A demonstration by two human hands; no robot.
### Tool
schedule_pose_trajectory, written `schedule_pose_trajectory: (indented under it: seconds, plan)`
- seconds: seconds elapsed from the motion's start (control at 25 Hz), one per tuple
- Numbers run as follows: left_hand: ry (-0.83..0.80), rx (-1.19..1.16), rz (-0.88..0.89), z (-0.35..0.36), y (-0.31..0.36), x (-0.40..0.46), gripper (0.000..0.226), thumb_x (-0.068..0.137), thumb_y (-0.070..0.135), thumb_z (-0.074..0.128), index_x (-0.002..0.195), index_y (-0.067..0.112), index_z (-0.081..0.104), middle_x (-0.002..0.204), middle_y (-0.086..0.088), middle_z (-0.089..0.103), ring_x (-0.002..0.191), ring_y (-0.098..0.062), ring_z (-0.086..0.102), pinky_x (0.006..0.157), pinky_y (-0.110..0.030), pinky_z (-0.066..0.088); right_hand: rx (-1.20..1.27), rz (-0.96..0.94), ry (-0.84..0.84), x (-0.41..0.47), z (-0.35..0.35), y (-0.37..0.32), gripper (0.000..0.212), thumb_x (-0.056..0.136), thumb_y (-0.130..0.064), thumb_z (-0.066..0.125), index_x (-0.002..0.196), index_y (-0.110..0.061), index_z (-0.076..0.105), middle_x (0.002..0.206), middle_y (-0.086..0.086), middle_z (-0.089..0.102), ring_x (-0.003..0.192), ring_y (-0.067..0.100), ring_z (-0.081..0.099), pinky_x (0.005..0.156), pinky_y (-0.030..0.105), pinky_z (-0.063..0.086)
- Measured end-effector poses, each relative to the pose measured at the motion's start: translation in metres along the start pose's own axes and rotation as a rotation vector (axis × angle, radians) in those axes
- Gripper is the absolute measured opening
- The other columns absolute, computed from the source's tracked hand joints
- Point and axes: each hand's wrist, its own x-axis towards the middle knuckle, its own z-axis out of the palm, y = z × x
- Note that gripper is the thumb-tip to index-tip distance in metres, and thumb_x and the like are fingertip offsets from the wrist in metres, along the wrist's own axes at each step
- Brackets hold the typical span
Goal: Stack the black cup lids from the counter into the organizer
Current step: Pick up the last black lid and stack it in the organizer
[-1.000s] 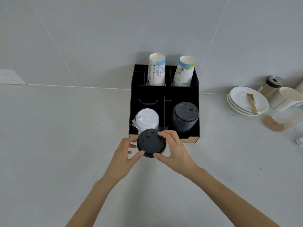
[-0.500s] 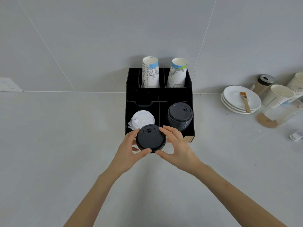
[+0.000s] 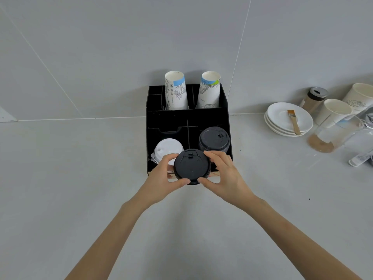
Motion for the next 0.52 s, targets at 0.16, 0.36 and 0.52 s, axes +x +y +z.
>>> schedule_pose_trajectory:
  seconds: [0.16,0.36,0.52]
  plan:
    - [-0.022,0.061,0.029,0.003,0.014,0.014,0.069,0.073,0.022,0.072,0.129,0.019,0.031,0.116,0.006,0.040,0.101,-0.013,0.045,0.082,-0.022,0.037,0.022,0.049,0.059,0.003,-0.009,0.008,0.061,0.077,-0.019,0.069,0.129,-0.012,0.038,0.131,0.006,0.041,0.112,0.009,0.041,0.097,0.018,0.031]
    - [-0.017,0.164,0.132,0.007,0.024,0.041,0.061,0.075,0.022,0.070,0.127,0.015,0.038,0.129,-0.003,0.043,0.106,-0.006,0.039,0.088,-0.014,0.033,0.053,0.106,0.164,0.011,-0.018,0.017,0.059,0.076,-0.015,0.069,0.127,-0.008,0.040,0.132,0.008,0.042,0.118,0.018,0.045,0.094,0.010,0.035]
    - [-0.069,0.194,0.208,0.011,0.032,0.064,0.060,0.078,0.017,0.066,0.130,0.015,0.037,0.133,-0.006,0.043,0.108,-0.005,0.040,0.077,0.006,0.033,0.049,0.121,0.216,0.021,-0.026,0.025,0.060,0.075,-0.015,0.070,0.127,-0.010,0.041,0.134,0.007,0.045,0.119,0.026,0.041,0.100,0.035,0.043]
